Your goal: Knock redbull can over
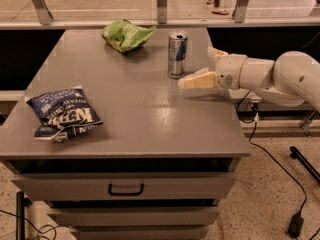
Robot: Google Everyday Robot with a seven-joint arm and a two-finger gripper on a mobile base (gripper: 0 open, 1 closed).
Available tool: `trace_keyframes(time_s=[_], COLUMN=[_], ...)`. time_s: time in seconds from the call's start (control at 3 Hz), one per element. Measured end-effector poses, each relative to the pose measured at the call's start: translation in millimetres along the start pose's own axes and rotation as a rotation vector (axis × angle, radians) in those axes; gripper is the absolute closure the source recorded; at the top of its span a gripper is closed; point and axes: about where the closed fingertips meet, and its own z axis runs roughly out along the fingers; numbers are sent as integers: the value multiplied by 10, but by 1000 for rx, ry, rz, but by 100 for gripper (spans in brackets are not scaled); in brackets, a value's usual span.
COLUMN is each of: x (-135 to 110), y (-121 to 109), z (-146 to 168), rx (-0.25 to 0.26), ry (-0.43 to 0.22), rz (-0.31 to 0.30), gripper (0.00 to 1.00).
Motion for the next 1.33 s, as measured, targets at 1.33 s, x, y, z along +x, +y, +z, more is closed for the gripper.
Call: trace_keyframes(time_s=[1.33], x=[-272], y=[-86], z=[710], rx=[-72], ry=[-91], rz=[-16], gripper=[18])
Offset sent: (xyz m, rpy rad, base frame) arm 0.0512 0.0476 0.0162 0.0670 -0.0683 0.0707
